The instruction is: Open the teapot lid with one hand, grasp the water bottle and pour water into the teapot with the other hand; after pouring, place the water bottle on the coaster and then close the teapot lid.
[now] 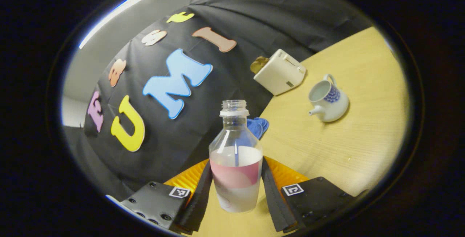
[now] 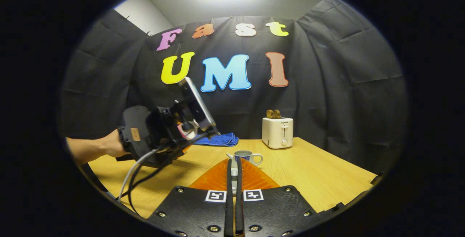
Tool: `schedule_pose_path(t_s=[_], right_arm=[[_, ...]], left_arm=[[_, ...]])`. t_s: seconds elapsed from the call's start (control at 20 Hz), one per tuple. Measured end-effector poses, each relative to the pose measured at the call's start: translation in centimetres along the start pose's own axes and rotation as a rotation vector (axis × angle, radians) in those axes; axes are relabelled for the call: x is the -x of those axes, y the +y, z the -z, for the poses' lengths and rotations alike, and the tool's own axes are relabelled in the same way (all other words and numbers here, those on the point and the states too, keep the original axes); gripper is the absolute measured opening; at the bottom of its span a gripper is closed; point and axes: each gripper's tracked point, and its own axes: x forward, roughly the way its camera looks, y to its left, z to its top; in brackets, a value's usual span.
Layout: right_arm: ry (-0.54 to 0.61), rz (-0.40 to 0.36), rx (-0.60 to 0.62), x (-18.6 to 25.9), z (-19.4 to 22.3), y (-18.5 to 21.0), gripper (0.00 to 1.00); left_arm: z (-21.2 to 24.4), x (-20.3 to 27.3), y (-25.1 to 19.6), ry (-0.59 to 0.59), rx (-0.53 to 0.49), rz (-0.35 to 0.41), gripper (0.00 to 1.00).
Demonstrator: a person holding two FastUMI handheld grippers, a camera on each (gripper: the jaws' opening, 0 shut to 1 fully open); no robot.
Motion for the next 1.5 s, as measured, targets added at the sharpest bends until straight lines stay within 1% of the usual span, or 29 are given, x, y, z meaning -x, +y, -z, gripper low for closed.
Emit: schedule_pose_path(t_s=[0.2, 0.3, 0.4, 0.5, 0.55, 0.6, 0.7, 0.8, 1.0, 1.25, 1.5], right_arm=[[0.011, -0.005, 0.009, -2.7, 0.1, 0.3, 0.03], [0.024, -0.012, 0.018, -3.7, 0.5, 0.5, 0.03], [0.032, -0.021, 0.017, -4.2, 0.7, 0.6, 0.03], [0.037, -0.027, 0.015, -4.6, 1.0, 0.8, 0.03], [0.041, -0.03, 0.019, -4.8, 1.3, 0.9, 0.03], [0.042, -0.032, 0.021, -5.0, 1.4, 1.0, 0.03], [0.048, -0.035, 0.024, -5.5, 1.6, 1.0, 0.03], [0.051, -0.032, 0.031, -5.7, 1.8, 0.8, 0.03], [0.062, -0.024, 0.031, -6.1, 2.3, 0.3, 0.03], [0.07, -0.021, 0.016, -6.4, 2.6, 0.0, 0.03], [0.071, -0.013, 0.013, -6.4, 2.7, -0.4, 0.03]], left_arm=[[2.0, 0.6, 3.2, -0.027, 0.274, -0.052, 0.84], [3.1, 0.3, 4.8, -0.04, 0.44, -0.057, 0.85], [4.2, -0.1, 6.0, -0.054, 0.625, -0.034, 0.85], [5.8, -0.7, 8.2, -0.063, 0.793, -0.05, 0.84], [6.6, -1.2, 9.3, -0.066, 0.846, -0.062, 0.84], [7.7, -1.9, 9.9, -0.072, 0.873, -0.086, 0.84], [9.5, -3.6, 10.5, -0.064, 0.866, -0.118, 0.83], [9.7, -4.9, 10.4, -0.065, 0.859, -0.116, 0.83], [9.4, -6.9, 9.2, -0.058, 0.856, -0.084, 0.83], [10.5, -8.5, 9.9, -0.053, 0.844, -0.121, 0.83], [11.1, -10.6, 8.6, -0.038, 0.832, -0.102, 0.83]])
